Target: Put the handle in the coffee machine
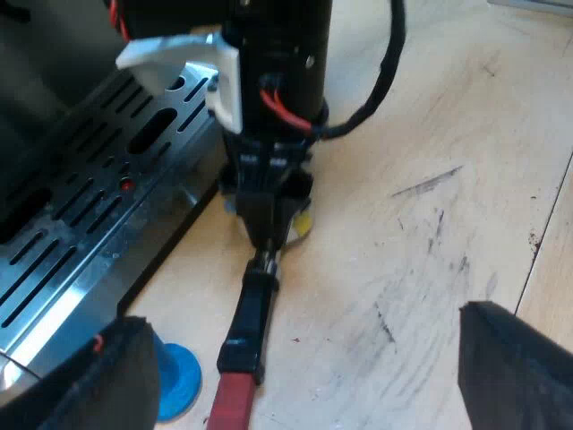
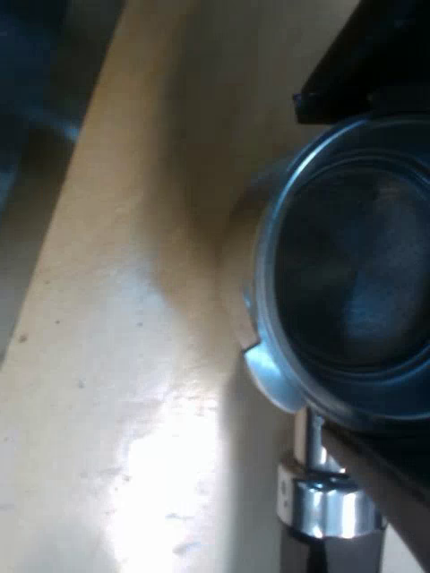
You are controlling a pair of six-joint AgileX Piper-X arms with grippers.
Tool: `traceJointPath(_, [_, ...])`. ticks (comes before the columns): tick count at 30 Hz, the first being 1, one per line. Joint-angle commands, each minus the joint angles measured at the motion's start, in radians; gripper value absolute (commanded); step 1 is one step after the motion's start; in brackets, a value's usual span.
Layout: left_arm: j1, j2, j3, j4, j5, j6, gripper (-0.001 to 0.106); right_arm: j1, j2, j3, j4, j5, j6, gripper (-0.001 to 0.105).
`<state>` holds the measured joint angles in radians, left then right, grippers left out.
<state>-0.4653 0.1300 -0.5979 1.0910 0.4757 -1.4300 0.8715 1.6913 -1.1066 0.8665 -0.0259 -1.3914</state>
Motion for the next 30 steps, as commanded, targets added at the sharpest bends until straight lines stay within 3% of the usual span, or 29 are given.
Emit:
traceJointPath(1, [-0.003, 0.003, -0.002, -0.012, 0.007, 0.007, 0.071, 0.017, -0.065, -0.016, 0.059, -0.009, 0.02, 0.0])
traceJointPath(5, [-0.003, 0.003, -0.002, -0.012, 0.041, 0.033, 0.071, 0.039, -0.117, -0.016, 0.127, -0.002, 0.025, 0.0])
traceJointPath(6, [-0.003, 0.003, -0.002, -0.012, 0.061, 0.095, 0.071, 0.042, -0.126, -0.016, 0.141, -0.002, 0.026, 0.0])
traceJointPath(9, [-0.003, 0.003, 0.008, -0.012, 0.061, 0.144, 0.071, 0.051, -0.186, -0.016, 0.208, -0.009, 0.042, 0.0])
traceJointPath(14, [-0.003, 0.005, 0.042, -0.012, 0.07, 0.155, 0.071, 0.064, -0.227, -0.016, 0.229, -0.017, 0.054, 0.0])
traceJointPath(18, [-0.003, 0.035, 0.064, -0.012, 0.121, 0.157, 0.071, 0.078, -0.26, -0.016, 0.235, -0.02, 0.081, 0.0])
traceJointPath(19, [-0.003, 0.074, 0.065, -0.012, 0.153, 0.176, 0.071, 0.081, -0.267, -0.016, 0.235, -0.023, 0.088, 0.0])
traceJointPath(22, [-0.003, 0.098, 0.065, -0.012, 0.159, 0.185, 0.071, 0.101, -0.298, -0.019, 0.24, -0.048, 0.111, 0.0])
traceJointPath(23, [-0.003, 0.187, 0.065, -0.012, 0.164, 0.22, 0.071, 0.104, -0.31, -0.019, 0.24, -0.055, 0.132, 0.0])
traceJointPath(30, [-0.003, 0.4, 0.065, -0.029, 0.191, 0.315, 0.068, 0.117, -0.31, -0.02, 0.24, -0.067, 0.139, 0.0])
